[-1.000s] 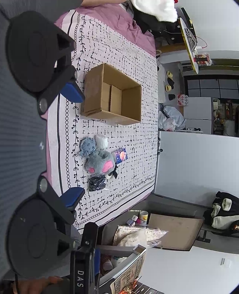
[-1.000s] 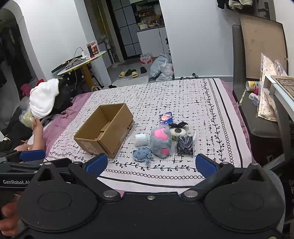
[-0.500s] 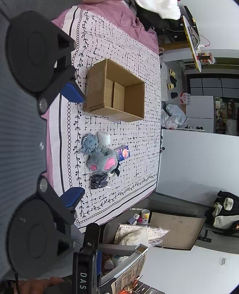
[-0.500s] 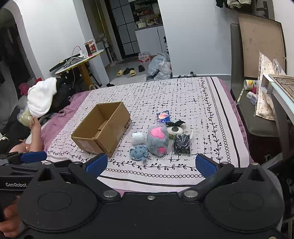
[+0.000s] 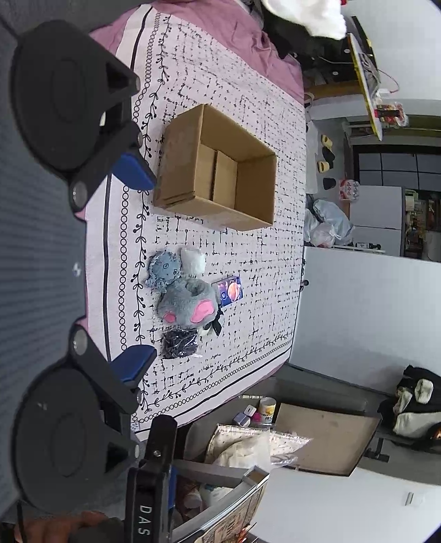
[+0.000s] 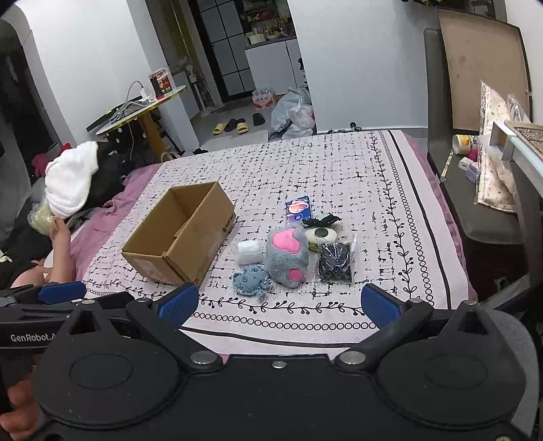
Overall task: Organize soft objects
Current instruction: 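Move both tools down toward the plush toys and the black-filled bag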
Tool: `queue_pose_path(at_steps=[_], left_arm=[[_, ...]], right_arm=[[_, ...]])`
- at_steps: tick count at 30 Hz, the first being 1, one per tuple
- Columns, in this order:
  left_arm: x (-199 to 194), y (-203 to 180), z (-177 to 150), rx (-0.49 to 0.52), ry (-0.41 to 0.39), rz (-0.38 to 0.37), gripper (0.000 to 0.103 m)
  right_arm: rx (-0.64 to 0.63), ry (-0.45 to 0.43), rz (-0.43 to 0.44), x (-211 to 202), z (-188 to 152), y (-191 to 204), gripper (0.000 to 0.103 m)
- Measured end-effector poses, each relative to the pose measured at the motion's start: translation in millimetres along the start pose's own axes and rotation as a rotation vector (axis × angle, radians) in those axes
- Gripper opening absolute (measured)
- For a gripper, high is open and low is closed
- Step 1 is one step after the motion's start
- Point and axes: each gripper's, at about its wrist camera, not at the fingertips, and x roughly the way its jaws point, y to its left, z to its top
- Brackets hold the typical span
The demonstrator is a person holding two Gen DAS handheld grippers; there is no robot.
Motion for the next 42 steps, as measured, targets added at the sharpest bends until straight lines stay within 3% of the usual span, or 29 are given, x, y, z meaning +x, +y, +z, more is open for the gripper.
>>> queue_pose_path(at_steps=[15,20,29,42], left_arm=[[52.1,4.2,12.1,-0.062,0.037,0.015,0.092],[74.6,3.4,13.0,-0.068,0.073,0.018,0.087],[115.7,2.9,14.8,-0.083,0.139,0.029,0.077],[176.1,-1.8,20.2,-0.042,0.214,0.041,0.072]], right_arm=[[0.062,0.027,0.017,44.4,8.8,-26.1,0.101],[0.101,0.053,0.022,63.1,11.6,-39.0,0.091],[0.168,0.106,0.013,97.4,12.6,-62.5,0.085],[0.226,0.153,0.025,140.5,15.3,-82.2,0.085]])
